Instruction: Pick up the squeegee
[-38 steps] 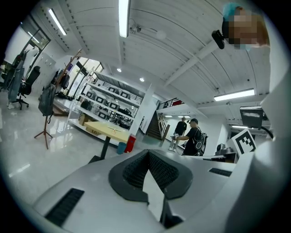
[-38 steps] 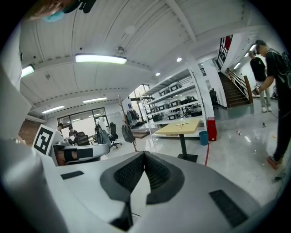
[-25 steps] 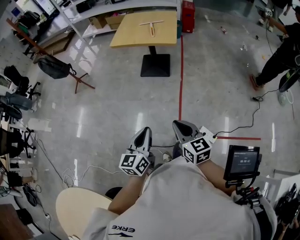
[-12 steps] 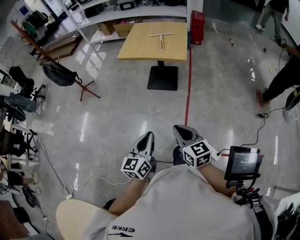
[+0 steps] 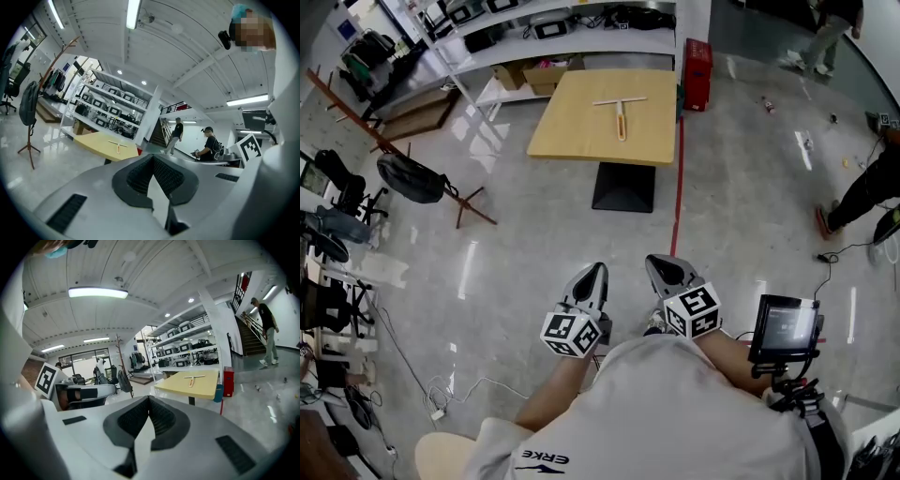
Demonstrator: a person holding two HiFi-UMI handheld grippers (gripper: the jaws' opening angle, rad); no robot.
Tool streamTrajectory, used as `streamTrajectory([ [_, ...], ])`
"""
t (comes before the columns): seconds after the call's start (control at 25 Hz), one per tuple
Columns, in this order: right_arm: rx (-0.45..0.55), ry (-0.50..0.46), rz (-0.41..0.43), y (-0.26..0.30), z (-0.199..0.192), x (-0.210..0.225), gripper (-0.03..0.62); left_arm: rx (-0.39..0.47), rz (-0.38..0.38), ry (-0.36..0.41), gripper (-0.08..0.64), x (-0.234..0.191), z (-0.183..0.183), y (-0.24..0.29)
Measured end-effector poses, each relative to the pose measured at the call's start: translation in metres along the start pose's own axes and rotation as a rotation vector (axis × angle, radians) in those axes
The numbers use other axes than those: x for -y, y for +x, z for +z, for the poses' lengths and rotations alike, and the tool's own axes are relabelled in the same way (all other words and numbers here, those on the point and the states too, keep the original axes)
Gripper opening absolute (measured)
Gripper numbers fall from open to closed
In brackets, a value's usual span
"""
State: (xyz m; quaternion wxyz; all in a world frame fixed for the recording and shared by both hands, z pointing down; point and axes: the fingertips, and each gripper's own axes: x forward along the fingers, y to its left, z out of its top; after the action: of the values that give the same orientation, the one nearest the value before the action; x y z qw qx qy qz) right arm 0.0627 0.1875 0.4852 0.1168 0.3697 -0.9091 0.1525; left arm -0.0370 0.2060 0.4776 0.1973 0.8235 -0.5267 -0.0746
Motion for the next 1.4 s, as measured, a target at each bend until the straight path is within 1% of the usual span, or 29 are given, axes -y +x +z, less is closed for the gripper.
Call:
streamTrajectory([
  [0.12, 0.005, -0.001, 0.002, 0.031, 0.006, 0.04, 0.005, 0.012, -0.005, 0.005, 0.003, -0.015, 0.001, 0.051],
  [0.2, 0.006, -0.003, -0.001, 0.043, 0.012, 0.054, 0.005, 0.018, -0.01, 0.004, 0.003, -0.019, 0.007, 0.07],
  [0.52, -0.004, 0.021, -0.031, 0.069, 0.032, 0.064, 0.005, -0.017, -0.043, 0.003, 0.003, -0.036, 0.027, 0.095],
  [0.76, -0.001, 0.044, -0.104, 0.106, 0.058, 0.092, 0.005, -0.054, -0.108, 0.004, 0.003, -0.061, 0.051, 0.139],
  [1.0, 0.016, 0.054, -0.169, 0.179, 0.075, 0.128, 0.005, -0.073, -0.167, 0.014, 0.005, -0.12, 0.067, 0.198],
  [1.24, 0.012, 0.067, -0.219, 0.225, 0.091, 0.137, 0.005, -0.082, -0.216, 0.015, 0.005, -0.159, 0.09, 0.224],
  [1.4, 0.007, 0.072, -0.236, 0.254, 0.096, 0.134, 0.005, -0.083, -0.222, 0.011, 0.005, -0.189, 0.101, 0.234],
])
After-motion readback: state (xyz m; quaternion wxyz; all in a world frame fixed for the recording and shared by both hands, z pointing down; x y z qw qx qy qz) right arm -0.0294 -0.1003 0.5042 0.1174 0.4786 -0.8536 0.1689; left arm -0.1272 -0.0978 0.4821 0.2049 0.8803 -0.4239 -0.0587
